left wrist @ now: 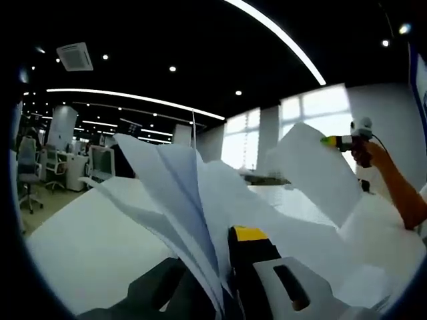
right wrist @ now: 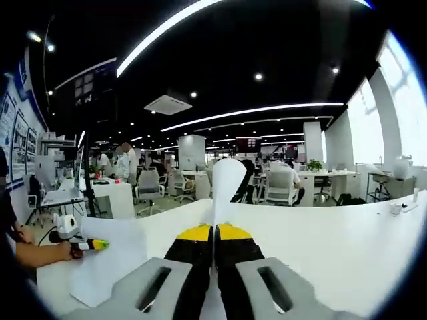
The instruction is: Organize the stack of printing papers by aligning and flattening the scattered papers on the table
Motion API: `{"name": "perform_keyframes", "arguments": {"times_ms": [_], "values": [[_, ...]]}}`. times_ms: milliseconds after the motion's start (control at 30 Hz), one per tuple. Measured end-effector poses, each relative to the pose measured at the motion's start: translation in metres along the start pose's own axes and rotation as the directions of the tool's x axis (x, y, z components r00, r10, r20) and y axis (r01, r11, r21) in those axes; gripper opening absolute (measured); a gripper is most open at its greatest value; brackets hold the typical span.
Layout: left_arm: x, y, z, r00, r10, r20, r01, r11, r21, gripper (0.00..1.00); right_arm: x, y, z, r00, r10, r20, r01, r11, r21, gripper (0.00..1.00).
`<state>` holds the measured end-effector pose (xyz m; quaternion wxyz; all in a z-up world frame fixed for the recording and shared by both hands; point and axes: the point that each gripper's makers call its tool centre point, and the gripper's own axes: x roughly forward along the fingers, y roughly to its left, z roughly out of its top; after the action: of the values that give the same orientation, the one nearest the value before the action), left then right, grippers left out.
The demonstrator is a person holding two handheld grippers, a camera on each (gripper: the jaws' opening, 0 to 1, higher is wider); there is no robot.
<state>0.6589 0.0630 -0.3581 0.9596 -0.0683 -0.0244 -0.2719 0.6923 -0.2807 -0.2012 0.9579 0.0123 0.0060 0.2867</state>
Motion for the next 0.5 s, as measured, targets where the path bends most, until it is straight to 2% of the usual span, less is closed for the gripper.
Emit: {"name": "perform_keyframes", "arguments": {"times_ms": [200,500], "values": [[0.0,0.001,0.0,1.0,0.0,-0.003,0.0,1.0,-0.001,0.07,-0.001,0.015,0.008,0.999,0.038,0.021,-0.038,0.999,-0.007,0.0],[-0.001,0.002,-0.001,1.0,0.002,-0.007,-0.002,1.0,0.001,0.07,0.002,0.031,0.011,0.997,0.071,0.023,-0.071,0.997,-0.026,0.0]]}}
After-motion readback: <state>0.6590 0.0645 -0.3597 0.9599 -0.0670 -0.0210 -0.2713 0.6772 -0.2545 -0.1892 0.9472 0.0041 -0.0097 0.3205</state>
